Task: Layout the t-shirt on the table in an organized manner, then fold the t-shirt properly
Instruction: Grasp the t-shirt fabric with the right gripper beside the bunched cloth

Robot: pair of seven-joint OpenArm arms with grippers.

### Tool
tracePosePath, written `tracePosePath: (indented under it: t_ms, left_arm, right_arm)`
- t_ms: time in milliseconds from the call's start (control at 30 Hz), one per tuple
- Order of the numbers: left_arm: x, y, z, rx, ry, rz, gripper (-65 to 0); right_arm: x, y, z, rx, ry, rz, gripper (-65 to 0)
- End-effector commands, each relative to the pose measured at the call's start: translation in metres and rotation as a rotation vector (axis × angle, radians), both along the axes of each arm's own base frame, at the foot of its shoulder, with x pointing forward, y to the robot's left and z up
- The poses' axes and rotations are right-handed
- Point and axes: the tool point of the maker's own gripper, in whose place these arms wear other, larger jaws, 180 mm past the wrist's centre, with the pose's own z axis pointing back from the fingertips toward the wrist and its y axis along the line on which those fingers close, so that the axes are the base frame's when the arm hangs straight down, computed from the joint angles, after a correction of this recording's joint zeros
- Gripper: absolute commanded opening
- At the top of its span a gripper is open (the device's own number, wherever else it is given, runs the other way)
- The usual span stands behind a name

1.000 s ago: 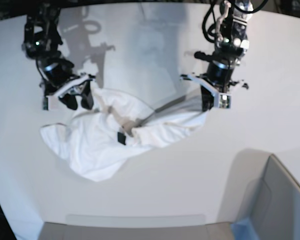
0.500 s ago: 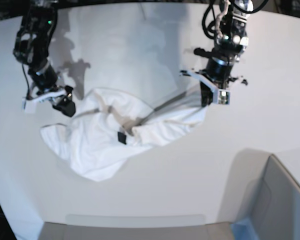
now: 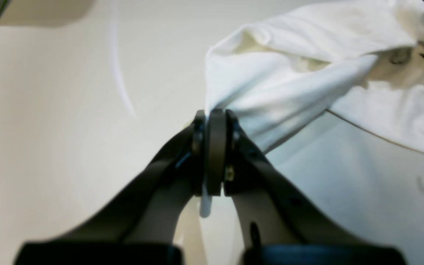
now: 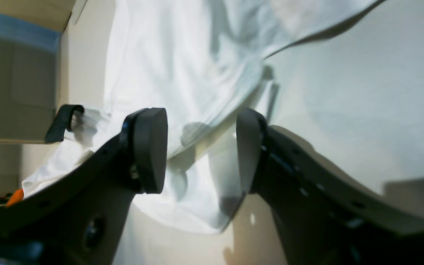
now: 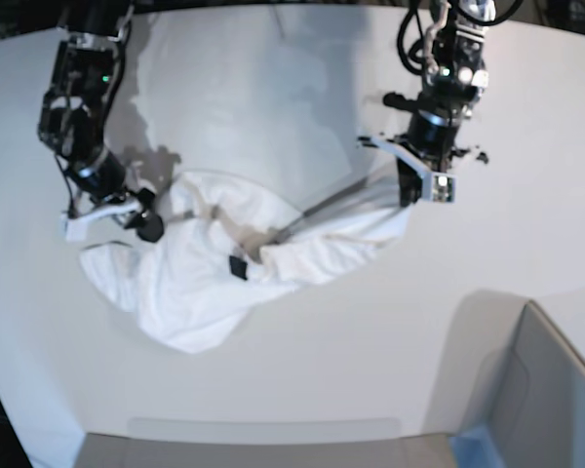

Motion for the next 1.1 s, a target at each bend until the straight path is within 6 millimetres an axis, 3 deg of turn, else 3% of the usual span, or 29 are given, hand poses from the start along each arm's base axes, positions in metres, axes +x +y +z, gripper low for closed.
tracePosePath:
  t_ms: [0,100,267,500,600,867,1067]
  left_arm:
    - [0.004,0.001,0.011,0.003,-0.041,-0.001,-65.0]
    - [0.004,0.001,0.011,0.003,-0.041,-0.001,-65.0]
    - [-0.002,0.000,0.006,-0.001,-0.022,-0.001,-65.0]
    - [-0.005,0.000,0.004,0.001,-0.016,-0.001,-65.0]
    - [-0.005,0.000,0.004,-0.001,-0.016,-0.001,-65.0]
    - [-0.005,0.000,0.003,-0.002,-0.015,0.001,-65.0]
    - [-0.005,-0.003,0.003,-0.004,-0.013,-0.007,-65.0]
  right_arm:
    - [0.014,0.002,0.021,-0.003,-0.070,0.013,-34.5]
    - [0.021,0.013,0.018,0.004,-0.062,0.044,-34.5]
    - [0.035,0.013,0.007,0.031,-0.033,0.036,-34.5]
    - [0.048,0.023,0.016,0.030,-0.054,0.065,-34.5]
    - [0.044,0.030,0.017,0.028,-0.056,0.084,-34.5]
    - [0.008,0.035,0.022,0.022,-0.075,0.073,-34.5]
    - [0.013,0.025,0.004,0.065,-0.027,0.015,-34.5]
